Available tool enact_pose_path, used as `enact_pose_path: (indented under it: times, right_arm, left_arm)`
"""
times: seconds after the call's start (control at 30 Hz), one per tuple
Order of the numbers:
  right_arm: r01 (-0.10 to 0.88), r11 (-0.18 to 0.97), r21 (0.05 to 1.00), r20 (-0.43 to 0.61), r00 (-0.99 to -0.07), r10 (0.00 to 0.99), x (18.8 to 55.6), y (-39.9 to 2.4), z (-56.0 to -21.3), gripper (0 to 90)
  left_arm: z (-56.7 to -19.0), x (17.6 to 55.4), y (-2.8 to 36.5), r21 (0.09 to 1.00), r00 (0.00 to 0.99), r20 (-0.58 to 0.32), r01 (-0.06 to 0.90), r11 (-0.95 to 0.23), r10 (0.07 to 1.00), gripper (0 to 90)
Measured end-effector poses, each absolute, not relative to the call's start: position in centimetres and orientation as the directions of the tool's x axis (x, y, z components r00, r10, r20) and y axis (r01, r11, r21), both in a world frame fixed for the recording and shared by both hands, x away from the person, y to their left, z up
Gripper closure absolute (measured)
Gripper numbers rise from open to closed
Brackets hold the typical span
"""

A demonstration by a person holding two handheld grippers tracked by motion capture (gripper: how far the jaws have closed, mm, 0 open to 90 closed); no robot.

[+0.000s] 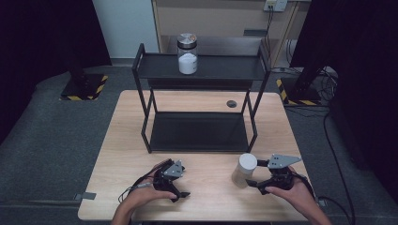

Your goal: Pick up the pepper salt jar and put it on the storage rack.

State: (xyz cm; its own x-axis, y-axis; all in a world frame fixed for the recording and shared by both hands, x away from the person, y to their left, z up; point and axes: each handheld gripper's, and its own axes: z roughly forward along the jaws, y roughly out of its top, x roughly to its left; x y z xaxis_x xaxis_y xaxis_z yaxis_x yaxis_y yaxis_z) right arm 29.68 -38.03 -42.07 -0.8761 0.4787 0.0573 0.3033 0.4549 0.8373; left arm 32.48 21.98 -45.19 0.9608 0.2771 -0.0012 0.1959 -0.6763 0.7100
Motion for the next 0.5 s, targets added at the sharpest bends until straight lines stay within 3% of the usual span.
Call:
enact_pose_path:
  times: [0.5]
  right_arm:
    - [0.29,0.412,0.864,0.067,-0.876,0.478,30.0,-36.8,-42.3,21.0]
  left_arm:
    - [-45.2,32.4,22.0,0.71,0.96,-0.001,0.198,-0.676,0.28,0.0]
